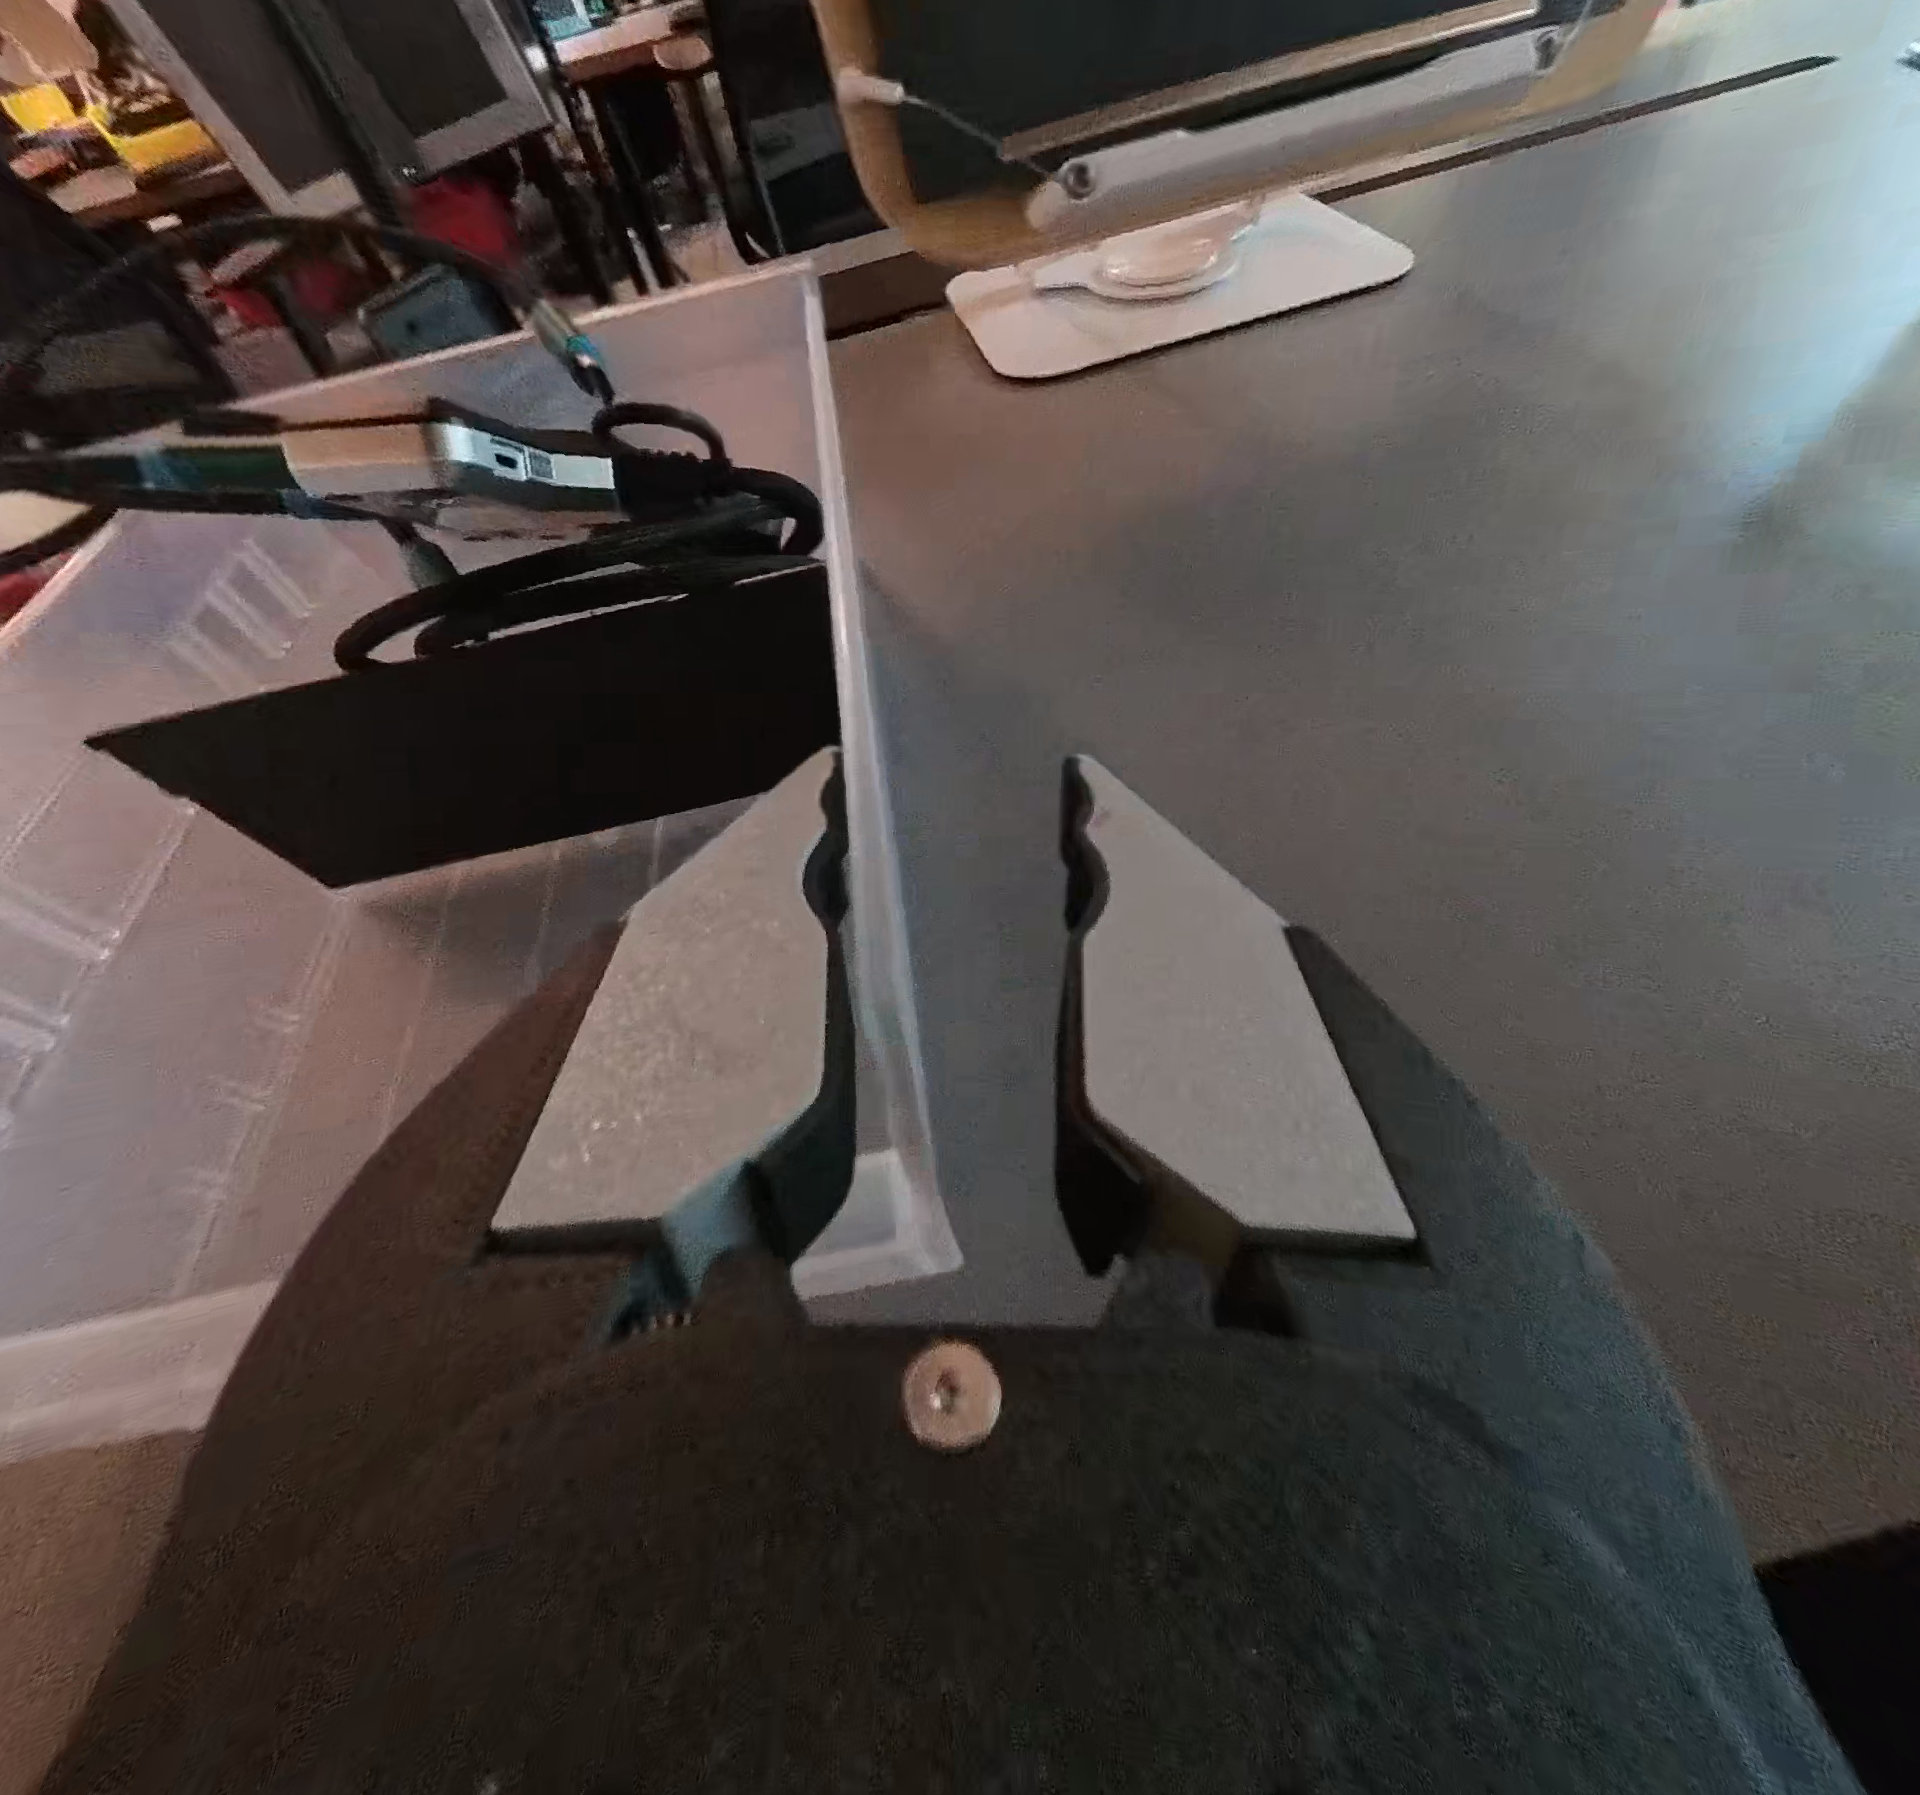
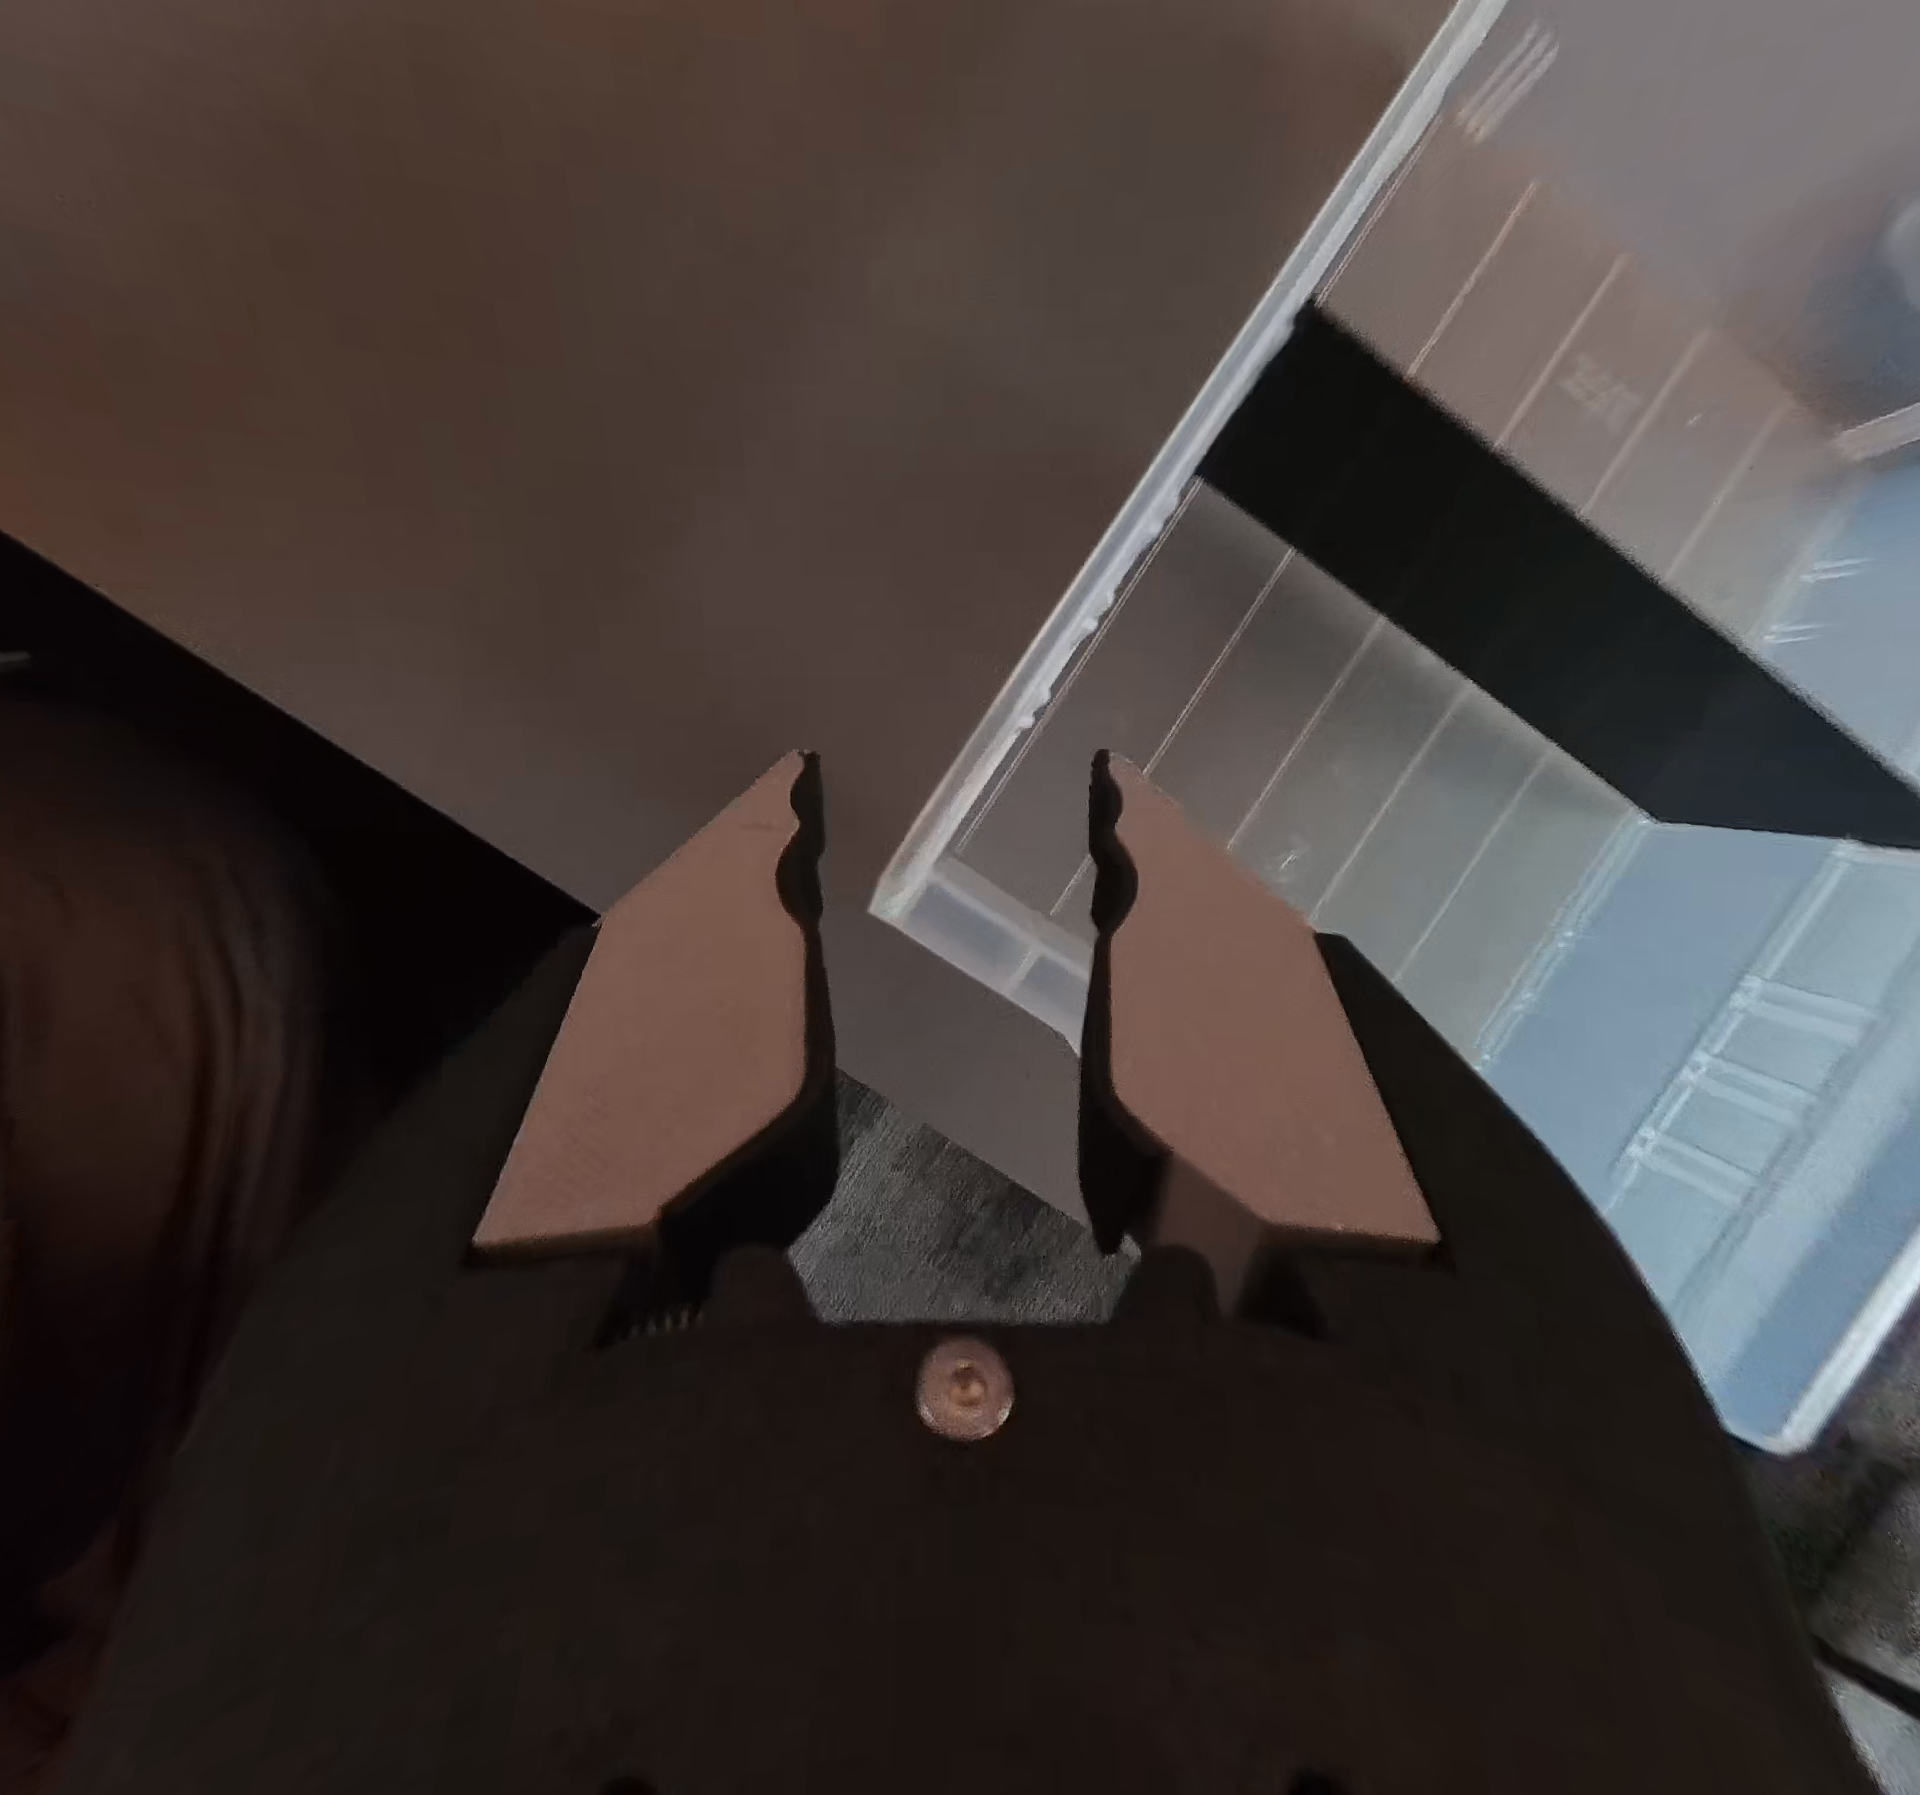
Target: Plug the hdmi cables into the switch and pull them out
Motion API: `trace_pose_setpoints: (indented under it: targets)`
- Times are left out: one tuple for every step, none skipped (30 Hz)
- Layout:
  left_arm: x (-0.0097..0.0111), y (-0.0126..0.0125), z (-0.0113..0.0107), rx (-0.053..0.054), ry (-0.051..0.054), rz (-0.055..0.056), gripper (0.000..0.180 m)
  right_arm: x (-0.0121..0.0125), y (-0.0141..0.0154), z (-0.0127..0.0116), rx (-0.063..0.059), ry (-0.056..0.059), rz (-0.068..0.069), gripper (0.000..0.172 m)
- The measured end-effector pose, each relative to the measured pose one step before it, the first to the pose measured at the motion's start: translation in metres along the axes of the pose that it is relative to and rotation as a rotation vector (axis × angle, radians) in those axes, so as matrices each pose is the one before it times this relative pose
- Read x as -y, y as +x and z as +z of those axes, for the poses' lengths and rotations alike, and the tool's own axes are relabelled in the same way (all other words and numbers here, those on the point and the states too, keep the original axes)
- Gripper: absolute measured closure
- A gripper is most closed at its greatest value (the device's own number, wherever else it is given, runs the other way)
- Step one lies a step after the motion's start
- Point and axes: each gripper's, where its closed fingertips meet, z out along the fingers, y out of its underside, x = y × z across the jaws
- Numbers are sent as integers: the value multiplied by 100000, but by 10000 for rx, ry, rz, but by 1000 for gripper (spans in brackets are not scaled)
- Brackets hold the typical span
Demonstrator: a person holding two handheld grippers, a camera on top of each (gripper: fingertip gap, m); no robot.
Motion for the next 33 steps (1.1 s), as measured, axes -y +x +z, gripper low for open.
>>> trace_pose_setpoints:
  targets:
    - [434,333,-236,-87,93,197,141,631,-208,-566,-179,320,-121,123]
    - [549,120,-377,-61,153,201,139,693,-409,-548,-72,328,-139,122]
    - [727,-154,-527,-7,244,135,141,844,-637,-522,54,378,-117,122]
    - [874,-310,-660,0,317,70,143,1018,-857,-490,174,443,-122,122]
    - [876,-424,-713,-20,292,98,142,1187,-1056,-385,264,488,-169,122]
    - [716,-535,-636,-18,170,172,142,1294,-1254,-237,352,506,-262,122]
    - [511,-723,-524,39,21,227,141,1307,-1416,-33,443,510,-371,122]
    - [342,-907,-364,91,-75,264,140,1316,-1472,197,510,513,-394,122]
    - [208,-1057,-173,125,-132,319,138,1222,-1409,442,540,462,-322,123]
    - [2,-1231,43,199,-208,382,135,978,-1238,699,534,334,-214,124]
    - [-208,-1339,296,252,-307,440,134,715,-934,942,448,176,-111,125]
    - [-319,-1283,531,206,-335,454,134,558,-513,1161,269,99,-72,124]
    - [-327,-1122,748,122,-300,413,134,510,-173,1358,131,129,-67,124]
    - [-364,-976,916,46,-283,394,133,418,-117,1515,166,131,-5,124]
    - [-432,-865,1033,23,-294,433,134,336,-173,1634,271,155,83,124]
    - [-455,-771,1102,42,-275,455,134,217,-106,1707,288,160,117,124]
    - [-383,-607,1111,41,-215,415,134,-49,175,1732,145,82,106,123]
    - [-305,-359,1065,-16,-168,389,135,-332,527,1714,-67,-11,96,123]
    - [-224,-38,990,-112,-137,413,135,-637,519,1644,-102,-173,29,121]
    - [-130,141,904,-135,-107,427,134,-796,426,1531,-85,-271,-134,120]
    - [-56,190,832,-120,-97,401,134,-753,499,1337,-175,-230,-245,119]
    - [-3,275,789,-168,-93,350,134,-558,589,1120,-248,-94,-232,119]
    - [68,302,714,-195,-77,231,134,-460,478,936,-184,-6,-191,120]
    - [169,226,654,-170,-37,88,134,-428,290,760,-71,35,-127,121]
    - [258,77,575,-110,21,20,137,-428,212,633,-21,70,-48,121]
    - [294,-3,515,-85,51,28,136,-570,111,499,29,-84,72,120]
    - [205,49,474,-124,21,57,137,-702,-2,235,42,-476,107,115]
    - [119,180,453,-178,-7,123,139,-259,84,111,-101,-209,-79,110]
    - [89,251,395,-167,3,208,144,-19,107,26,-180,66,-133,114]
    - [100,170,264,-94,25,315,148,-3,114,-84,-158,-2,-38,117]
    - [71,37,130,-7,-26,412,150,40,152,-70,-132,56,36,118]
    - [-6,-95,-2,90,-129,453,151,-35,110,-48,-25,2,122,118]
    - [-47,-275,-119,253,-196,537,153,-91,93,-23,44,-29,184,118]
